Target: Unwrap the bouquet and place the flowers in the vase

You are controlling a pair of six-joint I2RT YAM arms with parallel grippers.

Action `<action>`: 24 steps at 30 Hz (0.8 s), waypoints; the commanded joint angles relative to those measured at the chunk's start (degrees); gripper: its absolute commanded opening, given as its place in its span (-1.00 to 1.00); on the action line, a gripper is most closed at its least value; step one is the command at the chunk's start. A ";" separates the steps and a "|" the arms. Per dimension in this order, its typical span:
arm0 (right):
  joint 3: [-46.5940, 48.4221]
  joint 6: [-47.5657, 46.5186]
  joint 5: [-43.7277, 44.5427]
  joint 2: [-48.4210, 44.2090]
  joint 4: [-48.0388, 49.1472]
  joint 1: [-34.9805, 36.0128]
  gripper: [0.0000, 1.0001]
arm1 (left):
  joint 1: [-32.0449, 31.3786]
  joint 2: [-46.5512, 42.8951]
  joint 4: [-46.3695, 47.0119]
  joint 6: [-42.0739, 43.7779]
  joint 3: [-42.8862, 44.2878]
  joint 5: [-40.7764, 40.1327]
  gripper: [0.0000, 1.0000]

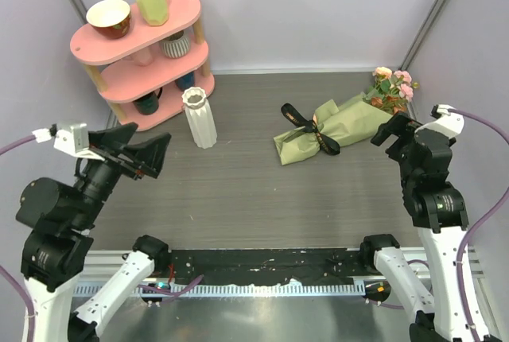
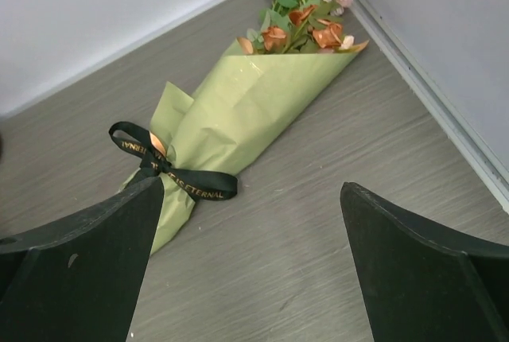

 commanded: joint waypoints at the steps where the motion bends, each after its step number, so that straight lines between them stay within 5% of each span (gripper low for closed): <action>1: -0.64 2.16 -0.53 2.38 -0.72 0.08 0.99 | -0.20 5.15 1.64 -2.28 0.14 11.86 1.00; 11: -10.04 9.27 -13.54 4.14 2.97 0.17 0.99 | -0.99 27.12 14.90 -14.58 -0.74 31.21 0.93; 20: -19.27 16.49 -14.51 7.48 11.22 0.08 0.99 | -17.42 54.09 3.14 1.74 12.26 7.59 0.81; 24: -22.61 20.26 -15.56 9.67 17.46 -1.32 0.99 | -19.70 68.59 -0.19 5.52 19.98 5.64 0.81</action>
